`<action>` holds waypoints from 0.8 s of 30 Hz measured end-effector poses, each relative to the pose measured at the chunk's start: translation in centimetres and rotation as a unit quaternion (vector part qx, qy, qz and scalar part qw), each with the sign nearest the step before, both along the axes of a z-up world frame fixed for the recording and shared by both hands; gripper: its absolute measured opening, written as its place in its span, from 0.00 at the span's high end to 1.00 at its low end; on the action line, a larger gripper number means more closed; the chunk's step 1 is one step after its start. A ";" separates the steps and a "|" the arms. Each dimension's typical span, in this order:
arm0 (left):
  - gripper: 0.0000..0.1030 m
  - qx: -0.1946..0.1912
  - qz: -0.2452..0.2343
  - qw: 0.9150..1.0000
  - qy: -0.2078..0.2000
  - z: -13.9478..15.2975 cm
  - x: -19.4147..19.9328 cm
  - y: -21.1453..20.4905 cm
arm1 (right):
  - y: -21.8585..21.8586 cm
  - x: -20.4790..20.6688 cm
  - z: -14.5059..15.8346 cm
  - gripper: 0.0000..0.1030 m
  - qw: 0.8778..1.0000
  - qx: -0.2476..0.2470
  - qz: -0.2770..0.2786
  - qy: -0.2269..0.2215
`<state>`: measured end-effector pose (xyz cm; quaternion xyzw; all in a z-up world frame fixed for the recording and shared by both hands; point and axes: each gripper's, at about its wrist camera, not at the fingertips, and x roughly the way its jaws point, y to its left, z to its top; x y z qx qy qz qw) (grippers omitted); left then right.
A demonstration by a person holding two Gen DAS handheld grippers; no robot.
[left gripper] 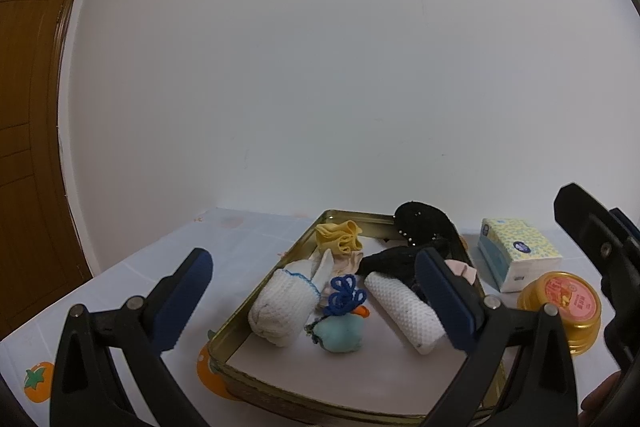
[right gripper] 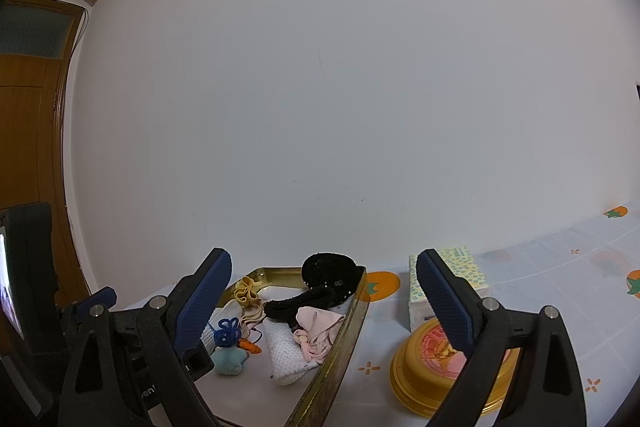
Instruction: Organize soft objects
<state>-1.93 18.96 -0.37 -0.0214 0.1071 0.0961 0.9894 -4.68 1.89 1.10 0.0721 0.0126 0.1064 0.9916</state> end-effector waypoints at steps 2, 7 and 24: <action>0.00 0.001 -0.001 1.000 -0.001 0.0 0.0 -0.1 | 0.0 0.0 0.0 0.07 1.000 0.000 -0.001 -0.001; 0.00 0.001 -0.010 1.000 0.002 0.0 0.1 -0.4 | -0.1 0.0 0.0 0.07 1.000 0.003 -0.005 -0.004; 0.00 -0.008 -0.034 0.999 -0.007 -0.2 0.1 -0.8 | -0.8 0.4 0.0 0.06 1.000 0.021 -0.010 0.010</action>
